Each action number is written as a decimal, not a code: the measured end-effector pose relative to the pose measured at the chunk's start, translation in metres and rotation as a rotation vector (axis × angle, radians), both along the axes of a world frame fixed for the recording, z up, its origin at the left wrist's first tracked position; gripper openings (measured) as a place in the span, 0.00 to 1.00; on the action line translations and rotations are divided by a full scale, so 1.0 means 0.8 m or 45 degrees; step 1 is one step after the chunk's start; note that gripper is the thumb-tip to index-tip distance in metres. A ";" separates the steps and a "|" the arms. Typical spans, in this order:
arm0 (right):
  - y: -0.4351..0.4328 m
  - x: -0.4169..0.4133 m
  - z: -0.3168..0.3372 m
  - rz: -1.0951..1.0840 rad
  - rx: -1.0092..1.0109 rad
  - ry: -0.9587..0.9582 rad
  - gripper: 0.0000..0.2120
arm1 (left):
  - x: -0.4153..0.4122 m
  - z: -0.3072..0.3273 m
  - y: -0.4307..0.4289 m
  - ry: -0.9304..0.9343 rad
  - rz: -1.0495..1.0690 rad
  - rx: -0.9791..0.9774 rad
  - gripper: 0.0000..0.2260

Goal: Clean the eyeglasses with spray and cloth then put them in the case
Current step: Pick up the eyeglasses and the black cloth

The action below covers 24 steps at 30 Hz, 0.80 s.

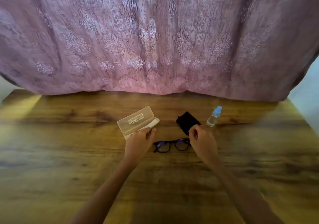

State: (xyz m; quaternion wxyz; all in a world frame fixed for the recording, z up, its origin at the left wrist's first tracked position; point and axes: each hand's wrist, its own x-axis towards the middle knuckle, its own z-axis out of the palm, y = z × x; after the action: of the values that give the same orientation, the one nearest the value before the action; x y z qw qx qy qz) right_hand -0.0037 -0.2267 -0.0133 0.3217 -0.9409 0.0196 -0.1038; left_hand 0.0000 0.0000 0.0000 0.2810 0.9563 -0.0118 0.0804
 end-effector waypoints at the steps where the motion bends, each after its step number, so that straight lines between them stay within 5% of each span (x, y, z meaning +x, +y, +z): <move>1: -0.002 -0.001 -0.002 -0.024 0.028 0.047 0.05 | -0.001 -0.003 0.000 0.081 0.017 0.030 0.15; 10: -0.002 -0.002 -0.010 -0.099 0.192 0.338 0.08 | 0.003 -0.009 -0.009 0.420 0.060 -0.037 0.15; 18: -0.007 -0.005 -0.008 -0.168 0.968 0.467 0.03 | 0.008 -0.011 -0.007 0.536 -0.033 -0.164 0.17; 24: -0.012 -0.008 0.007 -0.068 1.135 0.414 0.04 | 0.007 -0.007 -0.002 0.410 -0.119 -0.195 0.12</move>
State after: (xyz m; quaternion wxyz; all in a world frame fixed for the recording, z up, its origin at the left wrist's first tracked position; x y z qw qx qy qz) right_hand -0.0098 -0.2367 -0.0078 0.6840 -0.7144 0.1367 0.0552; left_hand 0.0057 -0.0014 -0.0053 0.3547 0.9310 -0.0047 -0.0863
